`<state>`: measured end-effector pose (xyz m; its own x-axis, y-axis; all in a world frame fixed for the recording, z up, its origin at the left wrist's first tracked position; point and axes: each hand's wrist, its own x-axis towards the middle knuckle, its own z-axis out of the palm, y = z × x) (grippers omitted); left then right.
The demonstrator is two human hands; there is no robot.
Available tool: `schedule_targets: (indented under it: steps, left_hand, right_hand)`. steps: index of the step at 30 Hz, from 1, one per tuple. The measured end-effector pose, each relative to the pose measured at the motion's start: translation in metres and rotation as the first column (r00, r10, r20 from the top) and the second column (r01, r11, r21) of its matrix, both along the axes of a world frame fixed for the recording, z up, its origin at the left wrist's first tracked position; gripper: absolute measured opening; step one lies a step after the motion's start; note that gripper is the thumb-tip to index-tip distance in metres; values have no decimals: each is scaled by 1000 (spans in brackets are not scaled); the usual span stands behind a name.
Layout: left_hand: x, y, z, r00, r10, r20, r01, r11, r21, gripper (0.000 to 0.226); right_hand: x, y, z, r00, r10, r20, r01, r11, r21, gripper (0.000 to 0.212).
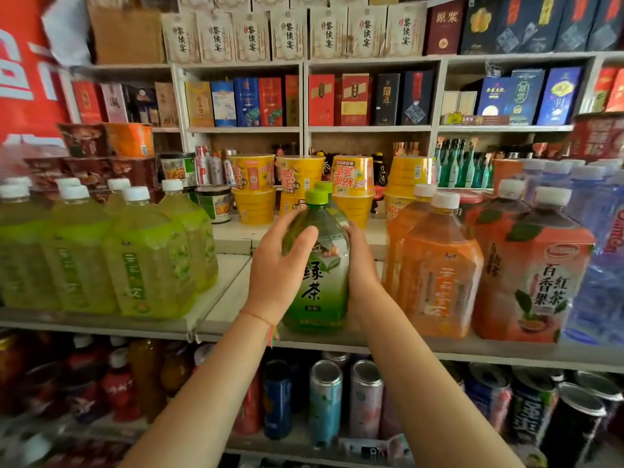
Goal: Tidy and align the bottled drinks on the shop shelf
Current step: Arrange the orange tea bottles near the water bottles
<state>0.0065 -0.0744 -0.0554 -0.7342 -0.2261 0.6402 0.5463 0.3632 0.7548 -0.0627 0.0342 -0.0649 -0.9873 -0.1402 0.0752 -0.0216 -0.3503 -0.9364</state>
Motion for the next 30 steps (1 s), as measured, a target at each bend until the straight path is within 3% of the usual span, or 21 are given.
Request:
schedule_targets:
  steps: [4, 9, 11, 13, 15, 19, 23, 27, 30]
  left_hand:
    - [0, -23, 0, 1000, 29, -6, -29, 1000, -12, 61]
    - [6, -66, 0, 987, 152, -46, -158, 968, -193, 50]
    - [8, -83, 0, 952, 278, -128, -306, 892, -332, 53]
    - [11, -99, -3, 876, 405, -263, -483, 757, -441, 60]
    - [11, -114, -7, 811, 470, -349, -586, 657, -475, 60]
    - [12, -137, -12, 745, 514, -425, -667, 558, -494, 60]
    - [10, -147, -12, 762, 481, -433, -647, 594, -478, 58]
    - [11, -133, -6, 737, 424, -526, -637, 695, -332, 44]
    - [12, -103, 4, 719, 327, -613, -592, 750, -294, 38]
  right_hand:
    - [3, -22, 2, 1000, -28, -14, 28, 999, 32, 74]
    - [14, -61, 4, 999, 36, 13, -36, 999, 11, 50]
    - [16, -76, 3, 997, 79, 10, -79, 997, 9, 53]
    - [20, -94, 3, 996, 89, 13, -89, 996, 7, 54]
    - [20, -110, 1, 997, 78, 26, -78, 997, 7, 54]
    - [22, -133, 1, 999, 49, 16, -49, 999, 1, 49]
    - [22, -139, 0, 1000, 15, 4, -15, 1000, 5, 44]
    - [31, -131, 6, 999, -9, -52, 15, 994, 110, 37]
    - [39, -116, 19, 974, -155, -165, 196, 942, 273, 30]
